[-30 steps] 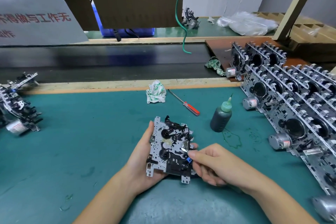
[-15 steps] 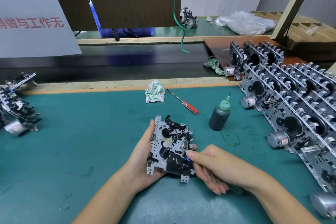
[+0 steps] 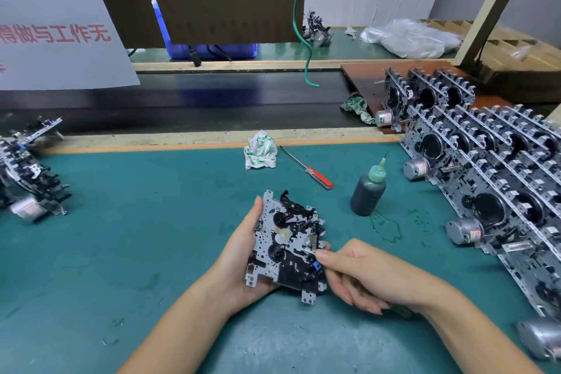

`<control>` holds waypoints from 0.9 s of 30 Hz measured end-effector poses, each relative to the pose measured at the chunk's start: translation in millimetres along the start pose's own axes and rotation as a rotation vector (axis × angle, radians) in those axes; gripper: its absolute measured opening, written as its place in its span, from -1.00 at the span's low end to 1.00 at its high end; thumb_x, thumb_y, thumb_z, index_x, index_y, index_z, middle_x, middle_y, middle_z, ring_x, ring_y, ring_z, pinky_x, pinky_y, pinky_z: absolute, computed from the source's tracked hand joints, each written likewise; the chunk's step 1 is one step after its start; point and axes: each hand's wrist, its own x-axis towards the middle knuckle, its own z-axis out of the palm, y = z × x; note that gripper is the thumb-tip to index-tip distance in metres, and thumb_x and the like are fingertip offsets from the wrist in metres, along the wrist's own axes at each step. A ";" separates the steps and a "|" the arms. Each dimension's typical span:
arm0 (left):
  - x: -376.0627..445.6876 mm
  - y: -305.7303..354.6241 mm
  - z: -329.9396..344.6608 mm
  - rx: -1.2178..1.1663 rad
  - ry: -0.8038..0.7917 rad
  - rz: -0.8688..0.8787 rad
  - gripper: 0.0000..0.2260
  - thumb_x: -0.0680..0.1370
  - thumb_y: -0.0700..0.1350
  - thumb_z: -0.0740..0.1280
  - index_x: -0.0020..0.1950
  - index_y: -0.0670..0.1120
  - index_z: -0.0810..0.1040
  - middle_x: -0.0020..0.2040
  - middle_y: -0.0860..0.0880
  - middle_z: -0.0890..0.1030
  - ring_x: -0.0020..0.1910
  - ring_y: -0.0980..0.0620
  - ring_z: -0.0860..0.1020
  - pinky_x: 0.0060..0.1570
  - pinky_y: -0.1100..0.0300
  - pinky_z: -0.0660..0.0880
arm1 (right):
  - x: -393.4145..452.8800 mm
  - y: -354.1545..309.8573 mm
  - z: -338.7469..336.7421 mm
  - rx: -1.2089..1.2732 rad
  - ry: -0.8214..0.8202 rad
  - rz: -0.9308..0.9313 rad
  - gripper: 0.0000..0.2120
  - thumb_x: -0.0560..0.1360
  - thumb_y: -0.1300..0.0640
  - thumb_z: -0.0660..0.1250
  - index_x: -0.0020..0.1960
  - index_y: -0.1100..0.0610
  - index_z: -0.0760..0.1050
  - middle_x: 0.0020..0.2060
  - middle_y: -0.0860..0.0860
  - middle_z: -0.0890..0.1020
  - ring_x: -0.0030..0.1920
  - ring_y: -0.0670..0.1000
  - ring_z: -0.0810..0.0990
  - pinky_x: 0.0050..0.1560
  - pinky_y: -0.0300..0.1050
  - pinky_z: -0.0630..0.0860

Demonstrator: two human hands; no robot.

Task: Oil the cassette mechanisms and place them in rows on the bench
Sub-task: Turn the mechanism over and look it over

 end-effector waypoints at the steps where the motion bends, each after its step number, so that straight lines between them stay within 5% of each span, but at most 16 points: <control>1: 0.1 -0.1 -0.3 0.000 0.008 0.001 -0.39 0.52 0.31 0.12 0.08 -0.17 0.66 0.15 -0.24 0.62 0.07 -0.17 0.63 0.03 0.00 0.56 | -0.1 0.1 0.5 -0.012 0.011 0.002 -0.44 0.63 -0.07 0.04 -0.50 0.09 0.36 -0.73 -0.03 0.36 -0.70 -0.10 0.19 -0.59 -0.32 0.19; 7: 1.5 0.0 -2.6 -0.009 0.021 0.017 -0.44 0.50 0.29 0.17 0.00 -0.16 0.70 0.12 -0.21 0.64 0.02 -0.16 0.65 -0.03 0.00 0.55 | 1.6 -0.2 2.8 -0.064 0.052 0.000 -0.41 0.63 -0.07 0.02 -0.54 0.09 0.30 -0.76 -0.02 0.31 -0.69 -0.12 0.20 -0.39 -0.36 0.33; 21: -0.2 -0.3 2.1 0.017 0.028 0.018 -0.45 0.51 0.28 0.16 -0.09 -0.13 0.72 0.06 -0.19 0.66 -0.02 -0.14 0.66 -0.10 0.05 0.57 | 0.2 -2.0 -1.4 -0.153 0.035 0.000 -0.40 0.63 -0.10 0.03 -0.54 0.11 0.26 -0.75 -0.03 0.23 -0.70 -0.07 0.20 -0.51 -0.24 0.27; 24: -3.4 -0.8 3.0 -0.018 0.002 -0.016 -0.41 0.52 0.29 0.13 -0.02 -0.19 0.70 0.12 -0.22 0.63 0.02 -0.16 0.65 -0.01 0.01 0.55 | -0.7 1.2 3.8 -0.081 0.100 -0.040 -0.39 0.63 -0.10 0.02 -0.56 0.08 0.29 -0.77 -0.02 0.26 -0.69 -0.08 0.20 -0.42 -0.32 0.34; 27: -8.6 -1.7 6.3 -0.146 -0.056 -0.006 -0.37 0.51 0.27 0.13 0.05 -0.26 0.66 0.18 -0.27 0.59 0.07 -0.22 0.62 0.11 -0.07 0.54 | -2.0 2.8 -1.2 0.154 0.168 -0.114 -0.40 0.63 -0.04 0.04 -0.58 0.06 0.31 -0.77 -0.02 0.22 -0.69 -0.07 0.14 -0.53 -0.34 0.28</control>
